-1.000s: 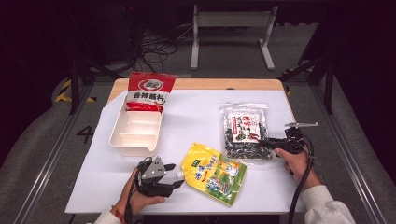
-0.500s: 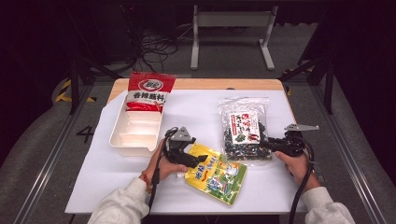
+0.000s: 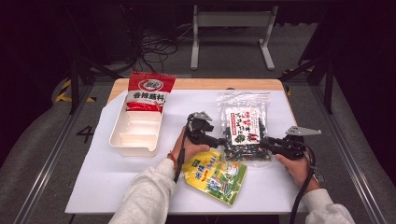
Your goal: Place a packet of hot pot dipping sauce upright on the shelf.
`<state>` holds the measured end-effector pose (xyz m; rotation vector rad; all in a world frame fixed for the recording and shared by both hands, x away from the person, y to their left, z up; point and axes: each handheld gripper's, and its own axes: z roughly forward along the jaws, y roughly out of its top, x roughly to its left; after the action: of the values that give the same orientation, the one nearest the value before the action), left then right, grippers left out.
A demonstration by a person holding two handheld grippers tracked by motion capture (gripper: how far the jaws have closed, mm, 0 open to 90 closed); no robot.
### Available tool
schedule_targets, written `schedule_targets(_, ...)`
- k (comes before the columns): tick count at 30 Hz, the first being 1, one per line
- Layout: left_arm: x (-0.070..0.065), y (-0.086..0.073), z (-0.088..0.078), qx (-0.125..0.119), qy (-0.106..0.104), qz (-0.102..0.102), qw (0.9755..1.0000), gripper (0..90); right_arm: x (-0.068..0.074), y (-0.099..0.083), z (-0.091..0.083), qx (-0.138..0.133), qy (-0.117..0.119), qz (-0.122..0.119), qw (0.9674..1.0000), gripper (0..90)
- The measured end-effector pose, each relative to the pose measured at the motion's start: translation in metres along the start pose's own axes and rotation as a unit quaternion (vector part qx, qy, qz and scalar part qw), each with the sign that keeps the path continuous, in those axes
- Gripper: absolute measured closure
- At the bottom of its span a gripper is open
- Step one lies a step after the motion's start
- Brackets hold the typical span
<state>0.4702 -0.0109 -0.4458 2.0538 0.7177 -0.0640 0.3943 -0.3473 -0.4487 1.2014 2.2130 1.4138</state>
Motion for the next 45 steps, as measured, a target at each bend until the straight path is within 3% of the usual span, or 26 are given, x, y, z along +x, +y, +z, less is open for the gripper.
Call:
schedule_targets(4,0.001,0.005,0.01,-0.011,-0.03,-0.015,0.9994,16.5,0.003,0.0,-0.002,-0.007,0.003,-0.009,0.9999,64.0)
schedule_targets(8,-0.007,0.01,0.01,-0.021,-0.05,0.007,0.9985,34.0,0.008,0.001,-0.004,-0.016,0.006,-0.027,0.9995,66.4)
schedule_targets(9,-0.009,0.012,0.009,-0.031,-0.059,0.011,0.9977,34.0,0.008,0.001,-0.004,-0.016,0.006,-0.027,0.9995,66.4)
schedule_targets(14,-0.018,0.018,-0.007,-0.055,-0.066,0.039,0.9955,53.0,0.017,0.006,-0.008,-0.033,-0.003,-0.053,0.9981,70.9)
schedule_targets(16,-0.02,0.019,-0.015,-0.07,-0.071,0.049,0.9938,60.3,0.019,0.007,-0.01,-0.037,-0.007,-0.059,0.9976,72.2)
schedule_targets(19,-0.024,0.02,-0.025,-0.096,-0.09,0.069,0.9889,70.2,0.022,0.011,-0.011,-0.048,-0.012,-0.061,0.9969,72.5)
schedule_targets(22,-0.028,0.02,-0.032,-0.103,-0.099,0.086,0.9859,73.4,0.027,0.014,-0.011,-0.05,-0.019,-0.062,0.9966,69.0)
schedule_targets(23,-0.028,0.02,-0.032,-0.103,-0.099,0.086,0.9859,74.5,0.027,0.014,-0.011,-0.05,-0.019,-0.062,0.9966,69.0)
schedule_targets(25,-0.03,0.019,-0.038,-0.112,-0.103,0.091,0.9842,75.0,0.03,0.015,-0.009,-0.053,-0.024,-0.06,0.9965,61.4)
schedule_targets(28,-0.035,0.018,-0.048,-0.115,-0.1,0.109,0.9823,76.0,0.033,0.015,-0.01,-0.056,-0.026,-0.057,0.9964,58.2)
schedule_targets(30,-0.038,0.019,-0.055,-0.122,-0.088,0.117,0.9816,76.3,0.034,0.016,-0.011,-0.058,-0.021,-0.058,0.9964,58.1)
schedule_targets(32,-0.039,0.02,-0.06,-0.123,-0.085,0.119,0.9815,76.4,0.034,0.017,-0.012,-0.062,-0.025,-0.055,0.9963,52.6)
schedule_targets(34,-0.04,0.021,-0.078,-0.136,-0.074,0.129,0.9794,76.5,0.034,0.018,-0.014,-0.064,-0.027,-0.049,0.9964,45.6)
schedule_targets(36,-0.04,0.022,-0.082,-0.136,-0.069,0.132,0.9794,76.4,0.033,0.017,-0.015,-0.064,-0.029,-0.043,0.9966,43.3)
schedule_targets(42,-0.035,0.021,-0.133,-0.156,-0.024,0.151,0.9758,76.4,0.031,0.014,-0.021,-0.052,-0.037,-0.04,0.9971,39.5)
schedule_targets(43,-0.03,0.018,-0.151,-0.163,-0.007,0.154,0.9746,76.4,0.031,0.012,-0.022,-0.048,-0.038,-0.042,0.9972,39.4)
schedule_targets(45,-0.027,0.016,-0.161,-0.166,0.002,0.154,0.974,76.4,0.031,0.011,-0.023,-0.046,-0.038,-0.042,0.9973,39.4)
